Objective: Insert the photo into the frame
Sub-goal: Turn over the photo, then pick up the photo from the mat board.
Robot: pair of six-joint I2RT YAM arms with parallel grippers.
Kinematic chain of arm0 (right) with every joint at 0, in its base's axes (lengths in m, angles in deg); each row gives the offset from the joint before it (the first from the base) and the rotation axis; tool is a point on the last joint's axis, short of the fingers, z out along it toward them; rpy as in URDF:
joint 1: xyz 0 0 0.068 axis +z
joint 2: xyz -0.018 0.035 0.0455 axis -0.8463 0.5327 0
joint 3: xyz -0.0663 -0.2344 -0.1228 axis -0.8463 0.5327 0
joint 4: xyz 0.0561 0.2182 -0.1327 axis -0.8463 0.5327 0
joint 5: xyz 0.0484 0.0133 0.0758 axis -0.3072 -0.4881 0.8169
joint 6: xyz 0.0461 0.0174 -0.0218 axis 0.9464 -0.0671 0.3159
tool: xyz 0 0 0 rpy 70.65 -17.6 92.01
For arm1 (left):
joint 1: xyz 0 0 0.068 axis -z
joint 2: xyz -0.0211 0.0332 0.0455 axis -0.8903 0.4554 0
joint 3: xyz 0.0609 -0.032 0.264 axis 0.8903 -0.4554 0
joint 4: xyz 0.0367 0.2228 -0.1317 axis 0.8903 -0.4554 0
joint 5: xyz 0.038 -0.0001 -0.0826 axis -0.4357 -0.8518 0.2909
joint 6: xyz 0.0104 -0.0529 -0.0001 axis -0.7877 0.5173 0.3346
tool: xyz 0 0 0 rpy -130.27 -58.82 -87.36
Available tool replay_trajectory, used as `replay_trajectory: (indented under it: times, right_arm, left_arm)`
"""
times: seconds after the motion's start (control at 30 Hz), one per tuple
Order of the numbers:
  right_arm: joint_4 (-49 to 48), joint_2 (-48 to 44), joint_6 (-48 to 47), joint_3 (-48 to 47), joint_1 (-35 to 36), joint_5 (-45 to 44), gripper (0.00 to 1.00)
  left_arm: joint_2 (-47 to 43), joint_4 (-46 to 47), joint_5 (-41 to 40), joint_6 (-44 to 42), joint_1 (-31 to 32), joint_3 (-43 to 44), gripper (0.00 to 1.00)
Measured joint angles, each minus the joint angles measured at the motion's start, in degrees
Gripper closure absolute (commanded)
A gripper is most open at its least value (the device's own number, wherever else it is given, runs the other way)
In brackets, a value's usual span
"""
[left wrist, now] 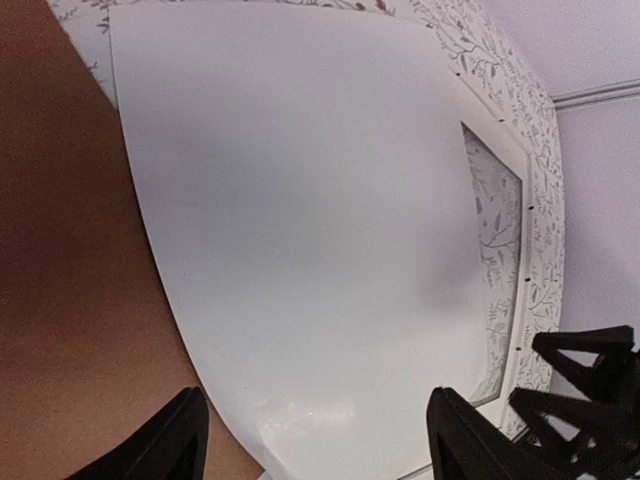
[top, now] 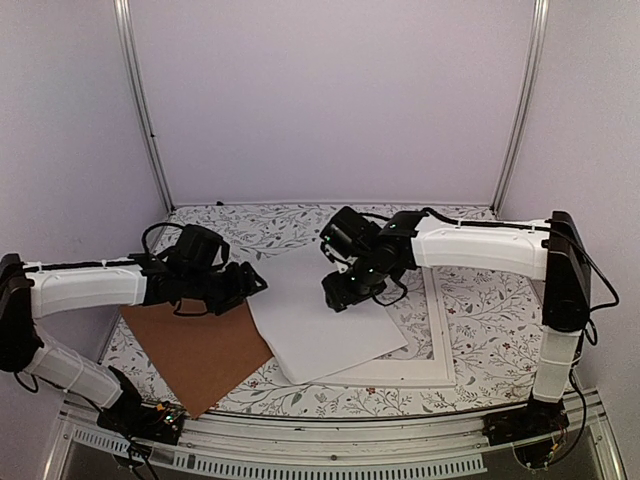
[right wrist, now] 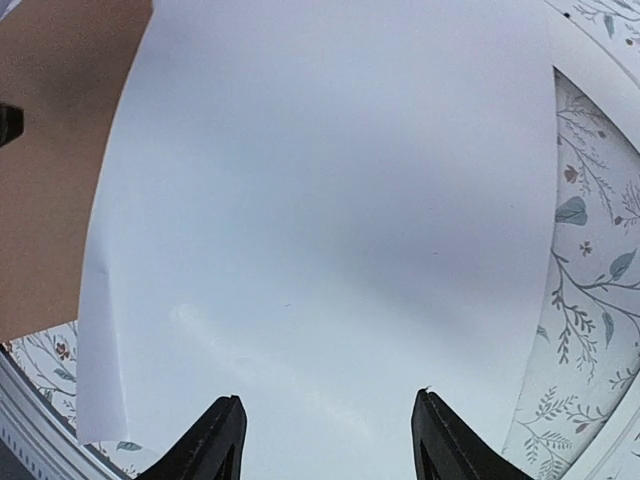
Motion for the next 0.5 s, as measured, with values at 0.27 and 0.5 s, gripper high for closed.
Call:
replay_trajectory:
  times: [0.27, 0.5]
  right_arm:
    - [-8.63, -2.89, -0.31, 9.42, -10.27, 3.93, 0.38]
    - [-14.01, -2.86, -0.44, 11.56, -11.13, 9.42, 0.39]
  left_arm:
    - [5.86, 1.03, 2.25, -1.92, -0.17, -4.9, 0.33]
    - [7.74, 4.0, 5.31, -1.51, -0.22, -5.75, 0.38]
